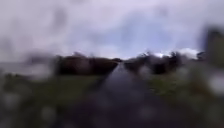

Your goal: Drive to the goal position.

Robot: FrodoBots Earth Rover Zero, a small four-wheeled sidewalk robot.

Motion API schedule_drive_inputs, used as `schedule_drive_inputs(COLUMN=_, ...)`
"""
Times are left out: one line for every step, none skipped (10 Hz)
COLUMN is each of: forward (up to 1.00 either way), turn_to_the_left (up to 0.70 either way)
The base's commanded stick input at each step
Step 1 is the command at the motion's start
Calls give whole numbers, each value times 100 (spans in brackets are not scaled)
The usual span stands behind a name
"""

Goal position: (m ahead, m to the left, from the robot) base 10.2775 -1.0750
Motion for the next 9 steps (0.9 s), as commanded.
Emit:
schedule_drive_inputs(forward=70, turn_to_the_left=0)
schedule_drive_inputs(forward=70, turn_to_the_left=0)
schedule_drive_inputs(forward=70, turn_to_the_left=0)
schedule_drive_inputs(forward=70, turn_to_the_left=0)
schedule_drive_inputs(forward=70, turn_to_the_left=0)
schedule_drive_inputs(forward=70, turn_to_the_left=0)
schedule_drive_inputs(forward=70, turn_to_the_left=0)
schedule_drive_inputs(forward=70, turn_to_the_left=0)
schedule_drive_inputs(forward=70, turn_to_the_left=0)
